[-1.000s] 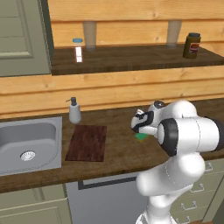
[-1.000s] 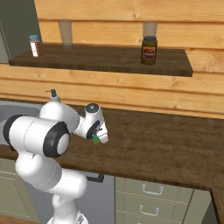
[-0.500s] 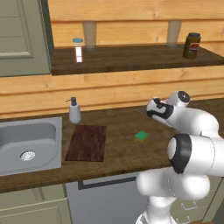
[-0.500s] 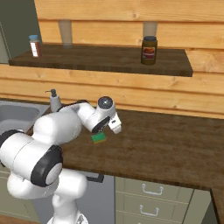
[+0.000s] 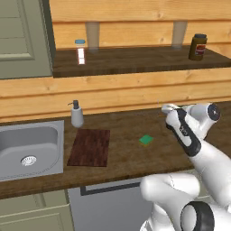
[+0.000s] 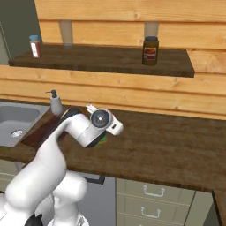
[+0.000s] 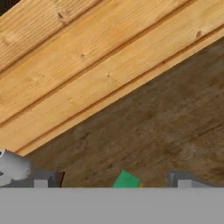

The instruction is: Pick up the sponge from the counter and clean the cutting board by briefly scrubbing or pressing down on the cutting board. Once finished, release the sponge.

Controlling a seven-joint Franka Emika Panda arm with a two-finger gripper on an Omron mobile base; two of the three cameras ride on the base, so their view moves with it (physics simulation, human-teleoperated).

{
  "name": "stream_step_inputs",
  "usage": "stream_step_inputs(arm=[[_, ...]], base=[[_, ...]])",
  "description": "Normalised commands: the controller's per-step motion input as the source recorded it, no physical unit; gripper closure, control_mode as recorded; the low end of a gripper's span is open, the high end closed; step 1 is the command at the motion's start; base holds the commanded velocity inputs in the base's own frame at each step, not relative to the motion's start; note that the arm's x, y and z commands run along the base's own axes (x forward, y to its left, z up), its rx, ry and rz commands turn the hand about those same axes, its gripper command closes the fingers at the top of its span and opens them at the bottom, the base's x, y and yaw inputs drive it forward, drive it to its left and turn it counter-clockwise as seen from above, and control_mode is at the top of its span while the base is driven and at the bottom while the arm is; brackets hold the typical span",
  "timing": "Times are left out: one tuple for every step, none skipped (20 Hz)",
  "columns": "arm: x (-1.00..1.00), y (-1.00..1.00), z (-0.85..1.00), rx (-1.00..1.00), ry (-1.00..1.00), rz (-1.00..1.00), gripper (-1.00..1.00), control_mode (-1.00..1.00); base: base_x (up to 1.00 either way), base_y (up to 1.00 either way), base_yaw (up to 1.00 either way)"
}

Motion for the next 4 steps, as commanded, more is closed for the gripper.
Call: stream_step_inputs(arm=[[-1.0, 0.0, 0.19, -0.35, -0.27, 0.32, -1.0, -1.0], [-1.0, 0.0, 0.26, -0.39, -0.33, 0.28, -1.0, -1.0], [-1.0, 0.0, 0.29, -0.43, -0.41, 0.23, -1.0, -1.0], [-1.0, 0.0, 0.35, -0.45, -0.43, 0.19, -1.0, -1.0]], base=[[0.0, 0.0, 0.0], [0.0, 0.0, 0.0], [0.0, 0.0, 0.0], [0.0, 0.0, 0.0]])
